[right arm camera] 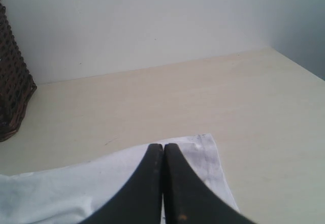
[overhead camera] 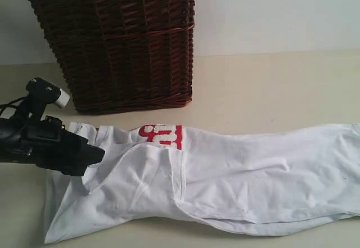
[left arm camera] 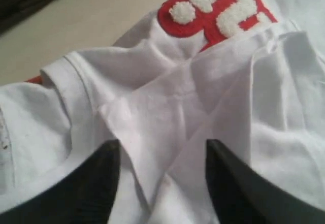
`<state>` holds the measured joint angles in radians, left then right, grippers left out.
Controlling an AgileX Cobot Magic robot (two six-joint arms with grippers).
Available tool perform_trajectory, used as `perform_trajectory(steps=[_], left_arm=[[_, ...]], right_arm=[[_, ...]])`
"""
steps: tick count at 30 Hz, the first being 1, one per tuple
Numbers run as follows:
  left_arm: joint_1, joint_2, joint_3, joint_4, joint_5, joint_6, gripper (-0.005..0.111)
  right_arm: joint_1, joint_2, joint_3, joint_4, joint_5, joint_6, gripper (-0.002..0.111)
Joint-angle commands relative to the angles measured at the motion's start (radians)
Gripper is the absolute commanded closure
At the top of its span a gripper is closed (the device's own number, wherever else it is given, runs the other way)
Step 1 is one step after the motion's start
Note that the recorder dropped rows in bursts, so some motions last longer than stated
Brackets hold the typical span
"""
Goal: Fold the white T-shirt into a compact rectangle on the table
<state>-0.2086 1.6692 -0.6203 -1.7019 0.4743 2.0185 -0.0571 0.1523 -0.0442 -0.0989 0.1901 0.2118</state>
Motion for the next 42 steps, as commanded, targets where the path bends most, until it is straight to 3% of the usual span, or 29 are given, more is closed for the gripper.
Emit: perform_trajectory(steps=[1,2,4,5,6,7,9,15,24,32,37,42], left_arm=[[0.002,-0.007,-0.056,-0.042,-0.003,0.027,0.04],[0.002,-0.018,-0.068,-0.019,0.004,0.02,0.04],[0.002,-0.06,-0.077,0.124,0.164,-0.016,0.044],[-0.005,-0.072,-0.077,0.278,0.392,-0.003,0.052],[-0.018,-0.072,-0.075,0.321,0.46,0.008,0.058],[-0.05,-0.05,-0.061,0.328,0.432,0.042,0.069],[-0.084,-0.011,-0.054,0.285,0.315,0.074,0.072],[-0.134,0.123,-0.124,0.275,0.171,0.079,0.055],[-0.153,0.159,-0.227,0.125,-0.118,0.079,0.055],[-0.153,0.148,-0.243,0.107,-0.197,0.065,0.055],[-0.097,0.012,-0.239,-0.016,-0.39,0.048,0.055],[0.025,-0.047,-0.111,-0.026,-0.401,-0.017,0.053]], right_arm=[[-0.008,-0.005,0.002,0.0,-0.006,0.001,0.108],[-0.008,-0.005,0.002,0.0,-0.006,0.001,0.108],[-0.008,-0.005,0.002,0.0,-0.006,0.001,0.108],[-0.008,-0.005,0.002,0.0,-0.006,0.001,0.108],[-0.008,-0.005,0.002,0.0,-0.006,0.001,0.108],[-0.008,-0.005,0.002,0.0,-0.006,0.001,0.108],[-0.008,-0.005,0.002,0.0,-0.006,0.001,0.108],[-0.008,-0.005,0.002,0.0,-0.006,0.001,0.108],[-0.008,-0.005,0.002,0.002,-0.006,0.001,0.108],[-0.008,-0.005,0.002,0.002,-0.006,0.001,0.108],[-0.008,-0.005,0.002,0.002,-0.006,0.001,0.108],[-0.008,-0.005,0.002,0.002,-0.006,0.001,0.108]])
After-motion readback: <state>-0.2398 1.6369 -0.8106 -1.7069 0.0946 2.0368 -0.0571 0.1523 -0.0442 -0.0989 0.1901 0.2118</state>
